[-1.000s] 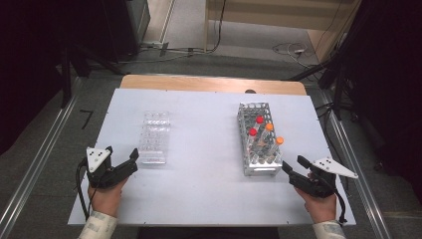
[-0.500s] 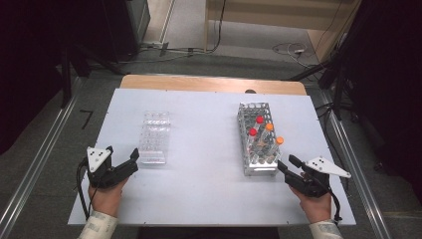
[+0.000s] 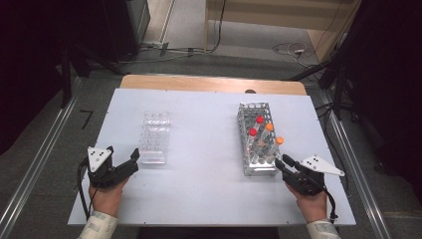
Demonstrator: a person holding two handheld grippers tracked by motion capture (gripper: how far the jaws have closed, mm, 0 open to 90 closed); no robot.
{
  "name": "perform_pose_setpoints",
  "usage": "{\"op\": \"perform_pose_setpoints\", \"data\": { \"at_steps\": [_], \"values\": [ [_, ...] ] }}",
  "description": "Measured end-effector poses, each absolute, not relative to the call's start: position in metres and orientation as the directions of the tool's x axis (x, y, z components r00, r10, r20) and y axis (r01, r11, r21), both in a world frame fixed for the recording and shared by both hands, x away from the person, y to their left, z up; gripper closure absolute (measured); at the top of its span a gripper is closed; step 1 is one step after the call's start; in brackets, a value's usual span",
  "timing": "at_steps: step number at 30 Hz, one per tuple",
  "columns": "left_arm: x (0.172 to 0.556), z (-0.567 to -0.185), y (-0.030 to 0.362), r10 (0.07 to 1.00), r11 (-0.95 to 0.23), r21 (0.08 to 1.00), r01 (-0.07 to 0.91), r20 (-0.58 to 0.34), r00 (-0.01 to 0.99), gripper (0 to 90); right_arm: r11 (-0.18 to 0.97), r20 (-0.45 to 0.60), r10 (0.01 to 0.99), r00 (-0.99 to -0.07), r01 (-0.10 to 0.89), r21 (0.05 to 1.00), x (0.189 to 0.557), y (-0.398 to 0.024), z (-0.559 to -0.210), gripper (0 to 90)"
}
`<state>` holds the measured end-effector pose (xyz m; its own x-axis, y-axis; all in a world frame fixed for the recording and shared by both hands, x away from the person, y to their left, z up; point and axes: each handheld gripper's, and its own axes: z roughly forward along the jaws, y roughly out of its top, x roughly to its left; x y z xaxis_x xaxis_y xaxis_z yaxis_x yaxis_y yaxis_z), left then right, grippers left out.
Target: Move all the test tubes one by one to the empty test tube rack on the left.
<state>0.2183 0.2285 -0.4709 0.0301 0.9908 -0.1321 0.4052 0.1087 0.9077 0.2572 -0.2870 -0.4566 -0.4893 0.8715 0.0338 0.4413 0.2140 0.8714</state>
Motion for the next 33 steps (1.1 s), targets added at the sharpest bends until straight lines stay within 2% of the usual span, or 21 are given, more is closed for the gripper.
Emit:
{"op": "perform_pose_setpoints", "data": {
  "at_steps": [14,20,33],
  "values": [
    [0.2185,-0.4711,0.2277,0.991,0.107,0.907,0.408,-0.130,0.030,16.2,0.229,0.018,0.872,-0.489,0.439,0.869,0.2629,-0.2829,-0.4602,66.8],
    [0.2189,-0.4714,0.2273,0.991,0.105,0.907,0.409,-0.129,0.033,16.3,0.217,0.027,0.874,-0.484,0.442,0.870,0.2650,-0.2833,-0.4611,72.1],
    [0.2186,-0.4711,0.2276,0.991,0.105,0.907,0.407,-0.130,0.033,16.3,0.212,0.018,0.877,-0.480,0.422,0.881,0.2618,-0.2834,-0.4547,72.9]
  ]
}}
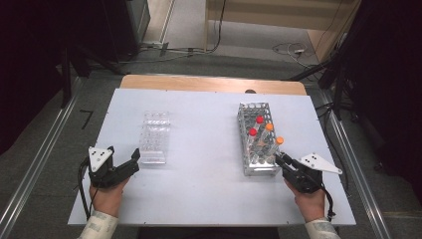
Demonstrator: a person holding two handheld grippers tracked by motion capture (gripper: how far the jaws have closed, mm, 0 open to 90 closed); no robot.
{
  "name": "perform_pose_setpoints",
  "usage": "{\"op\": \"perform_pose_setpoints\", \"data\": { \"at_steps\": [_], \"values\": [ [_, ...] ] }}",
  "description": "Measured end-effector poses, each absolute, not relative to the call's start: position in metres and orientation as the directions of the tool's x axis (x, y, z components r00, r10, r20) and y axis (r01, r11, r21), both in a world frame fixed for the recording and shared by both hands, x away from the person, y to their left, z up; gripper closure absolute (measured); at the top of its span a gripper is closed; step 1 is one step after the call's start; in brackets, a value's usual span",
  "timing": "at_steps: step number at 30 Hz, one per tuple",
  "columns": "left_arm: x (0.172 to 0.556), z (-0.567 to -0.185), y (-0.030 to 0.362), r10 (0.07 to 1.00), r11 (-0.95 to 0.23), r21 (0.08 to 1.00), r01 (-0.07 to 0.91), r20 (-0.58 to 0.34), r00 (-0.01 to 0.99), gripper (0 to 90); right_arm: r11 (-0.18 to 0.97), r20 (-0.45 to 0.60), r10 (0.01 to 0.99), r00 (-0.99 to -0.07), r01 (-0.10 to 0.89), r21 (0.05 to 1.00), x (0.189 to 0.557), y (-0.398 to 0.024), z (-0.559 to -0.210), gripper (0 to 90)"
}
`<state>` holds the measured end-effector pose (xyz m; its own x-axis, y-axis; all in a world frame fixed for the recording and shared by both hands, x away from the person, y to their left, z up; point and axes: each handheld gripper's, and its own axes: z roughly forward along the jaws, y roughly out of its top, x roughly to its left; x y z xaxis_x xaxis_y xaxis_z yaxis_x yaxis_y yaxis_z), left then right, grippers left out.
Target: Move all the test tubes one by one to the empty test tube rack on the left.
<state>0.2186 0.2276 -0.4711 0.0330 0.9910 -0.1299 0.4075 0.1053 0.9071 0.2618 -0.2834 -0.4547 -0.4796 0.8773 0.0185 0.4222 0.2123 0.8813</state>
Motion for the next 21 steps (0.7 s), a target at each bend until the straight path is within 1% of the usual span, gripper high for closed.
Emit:
{"op": "perform_pose_setpoints", "data": {
  "at_steps": [7,12,21],
  "values": [
    [0.218,-0.471,0.228,0.991,0.107,0.908,0.405,-0.131,0.034,16.3,0.188,0.031,0.884,-0.466,0.415,0.890,0.257,-0.286,-0.441,73.2],
    [0.218,-0.471,0.228,0.991,0.105,0.908,0.406,-0.131,0.036,16.3,0.177,0.015,0.887,-0.461,0.371,0.911,0.253,-0.285,-0.426,73.2],
    [0.217,-0.470,0.227,0.991,0.103,0.909,0.403,-0.130,0.040,16.3,0.158,0.032,0.877,-0.480,0.350,0.923,0.240,-0.285,-0.412,73.2]
  ]
}}
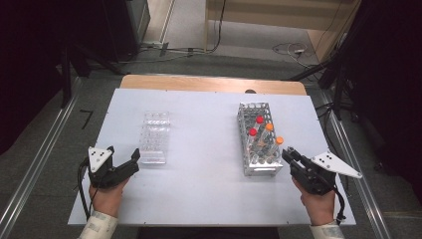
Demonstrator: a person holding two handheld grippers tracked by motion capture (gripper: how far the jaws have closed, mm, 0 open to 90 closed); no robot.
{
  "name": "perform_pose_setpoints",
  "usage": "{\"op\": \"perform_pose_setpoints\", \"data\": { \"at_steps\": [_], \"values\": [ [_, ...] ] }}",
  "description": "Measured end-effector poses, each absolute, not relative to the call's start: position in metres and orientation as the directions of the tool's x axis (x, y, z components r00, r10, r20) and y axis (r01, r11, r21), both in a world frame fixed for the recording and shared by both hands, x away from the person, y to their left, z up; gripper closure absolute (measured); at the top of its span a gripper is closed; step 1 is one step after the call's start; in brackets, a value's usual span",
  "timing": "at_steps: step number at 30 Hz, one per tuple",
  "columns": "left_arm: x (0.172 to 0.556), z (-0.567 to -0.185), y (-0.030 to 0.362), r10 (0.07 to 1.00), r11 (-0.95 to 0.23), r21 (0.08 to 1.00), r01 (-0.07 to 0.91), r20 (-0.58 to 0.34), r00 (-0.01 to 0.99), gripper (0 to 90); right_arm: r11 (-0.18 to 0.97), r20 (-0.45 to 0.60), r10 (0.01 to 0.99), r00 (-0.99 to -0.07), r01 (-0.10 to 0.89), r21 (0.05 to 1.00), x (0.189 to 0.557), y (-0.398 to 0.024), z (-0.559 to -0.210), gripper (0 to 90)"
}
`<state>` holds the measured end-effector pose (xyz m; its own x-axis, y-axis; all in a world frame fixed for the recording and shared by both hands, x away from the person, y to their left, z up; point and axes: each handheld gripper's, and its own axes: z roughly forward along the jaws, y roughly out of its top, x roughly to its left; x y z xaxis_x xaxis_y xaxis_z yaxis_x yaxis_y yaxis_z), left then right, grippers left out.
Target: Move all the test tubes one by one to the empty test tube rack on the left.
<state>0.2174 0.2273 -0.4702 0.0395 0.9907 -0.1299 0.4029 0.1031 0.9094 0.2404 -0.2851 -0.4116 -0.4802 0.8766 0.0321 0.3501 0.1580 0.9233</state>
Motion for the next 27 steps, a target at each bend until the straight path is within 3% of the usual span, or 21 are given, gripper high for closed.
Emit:
{"op": "perform_pose_setpoints", "data": {
  "at_steps": [27],
  "values": [
    [0.222,-0.469,0.221,0.991,0.088,0.911,0.404,-0.121,0.057,16.3,0.248,0.048,0.767,-0.640,0.364,0.898,0.227,-0.237,-0.421,73.2]
  ]
}}
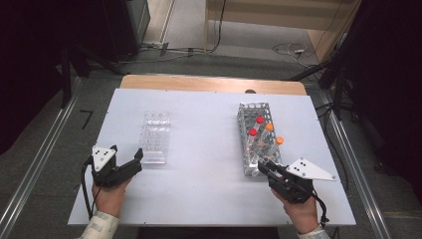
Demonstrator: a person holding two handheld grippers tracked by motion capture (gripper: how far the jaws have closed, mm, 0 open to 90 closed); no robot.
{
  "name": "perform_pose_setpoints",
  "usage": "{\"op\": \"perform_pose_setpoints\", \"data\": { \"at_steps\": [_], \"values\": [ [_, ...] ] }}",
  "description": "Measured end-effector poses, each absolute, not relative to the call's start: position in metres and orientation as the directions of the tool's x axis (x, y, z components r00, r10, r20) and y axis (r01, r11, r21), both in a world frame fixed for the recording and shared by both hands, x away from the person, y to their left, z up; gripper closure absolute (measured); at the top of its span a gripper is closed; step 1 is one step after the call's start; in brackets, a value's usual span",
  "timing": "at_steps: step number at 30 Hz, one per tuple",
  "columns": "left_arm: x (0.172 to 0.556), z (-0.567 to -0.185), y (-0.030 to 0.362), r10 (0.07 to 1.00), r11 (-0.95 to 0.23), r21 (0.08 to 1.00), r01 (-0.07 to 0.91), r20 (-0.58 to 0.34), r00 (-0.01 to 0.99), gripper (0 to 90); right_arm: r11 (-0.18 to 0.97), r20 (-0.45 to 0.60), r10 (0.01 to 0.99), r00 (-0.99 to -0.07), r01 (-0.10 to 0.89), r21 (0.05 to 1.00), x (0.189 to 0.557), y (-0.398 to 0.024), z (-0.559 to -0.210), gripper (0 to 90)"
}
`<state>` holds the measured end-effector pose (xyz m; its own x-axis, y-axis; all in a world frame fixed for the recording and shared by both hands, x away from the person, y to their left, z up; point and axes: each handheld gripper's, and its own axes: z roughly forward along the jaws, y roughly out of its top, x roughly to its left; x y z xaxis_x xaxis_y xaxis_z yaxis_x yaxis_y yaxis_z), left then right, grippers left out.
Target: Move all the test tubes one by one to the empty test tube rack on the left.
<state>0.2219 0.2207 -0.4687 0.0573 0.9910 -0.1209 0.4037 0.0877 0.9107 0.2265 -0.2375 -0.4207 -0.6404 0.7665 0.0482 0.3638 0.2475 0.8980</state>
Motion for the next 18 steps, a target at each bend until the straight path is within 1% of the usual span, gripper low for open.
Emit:
{"op": "perform_pose_setpoints", "data": {
  "at_steps": [8,18],
  "values": [
    [0.225,-0.467,0.216,0.990,0.075,0.907,0.414,-0.117,0.077,16.7,0.287,0.042,0.730,-0.682,0.361,0.887,0.230,-0.215,-0.428,73.2],
    [0.225,-0.461,0.205,0.987,0.058,0.918,0.393,-0.111,0.113,16.7,0.325,0.026,0.698,-0.716,0.348,0.879,0.237,-0.188,-0.434,73.2]
  ]
}}
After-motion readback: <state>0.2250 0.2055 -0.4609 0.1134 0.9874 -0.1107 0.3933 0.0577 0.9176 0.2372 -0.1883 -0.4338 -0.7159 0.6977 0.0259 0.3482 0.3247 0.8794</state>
